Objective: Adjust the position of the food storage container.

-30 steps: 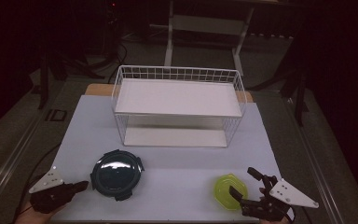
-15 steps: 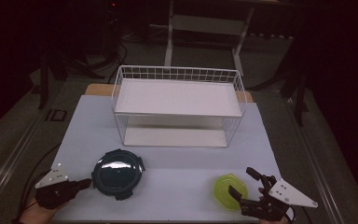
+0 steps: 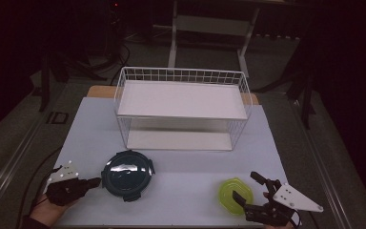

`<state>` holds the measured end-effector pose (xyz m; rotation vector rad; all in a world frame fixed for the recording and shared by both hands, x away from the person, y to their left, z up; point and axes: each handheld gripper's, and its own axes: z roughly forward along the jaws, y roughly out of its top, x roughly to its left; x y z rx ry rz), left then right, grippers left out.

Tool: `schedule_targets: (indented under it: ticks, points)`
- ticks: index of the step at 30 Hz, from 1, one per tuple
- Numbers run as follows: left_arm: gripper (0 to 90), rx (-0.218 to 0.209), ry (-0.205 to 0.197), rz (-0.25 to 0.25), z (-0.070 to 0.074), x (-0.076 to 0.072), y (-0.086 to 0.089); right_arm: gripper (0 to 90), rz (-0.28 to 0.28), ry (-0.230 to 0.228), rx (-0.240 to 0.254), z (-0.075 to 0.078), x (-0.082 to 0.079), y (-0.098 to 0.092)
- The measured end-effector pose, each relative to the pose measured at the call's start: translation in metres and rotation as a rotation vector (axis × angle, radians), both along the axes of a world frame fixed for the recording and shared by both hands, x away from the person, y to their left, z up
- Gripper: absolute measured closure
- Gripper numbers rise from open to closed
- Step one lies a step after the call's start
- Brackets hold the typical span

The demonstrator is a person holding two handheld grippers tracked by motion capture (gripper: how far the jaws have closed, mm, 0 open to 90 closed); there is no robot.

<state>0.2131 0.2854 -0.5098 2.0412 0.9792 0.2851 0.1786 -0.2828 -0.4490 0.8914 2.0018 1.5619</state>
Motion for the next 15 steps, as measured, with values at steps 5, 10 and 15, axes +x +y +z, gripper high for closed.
schedule_targets:
  ticks: [5,10,15]
  points:
    - [88.8,-0.002,0.004,-0.008,0.000,0.005,-0.005,12.4,-0.004,0.002,-0.001,0.000,0.000,0.000]
    - [88.8,-0.003,0.007,-0.019,0.000,0.011,-0.011,11.0,0.002,0.006,-0.002,0.000,0.000,0.000]
    - [88.8,-0.001,0.009,-0.033,0.001,0.017,-0.018,10.7,0.005,0.006,-0.002,0.000,0.001,0.000]
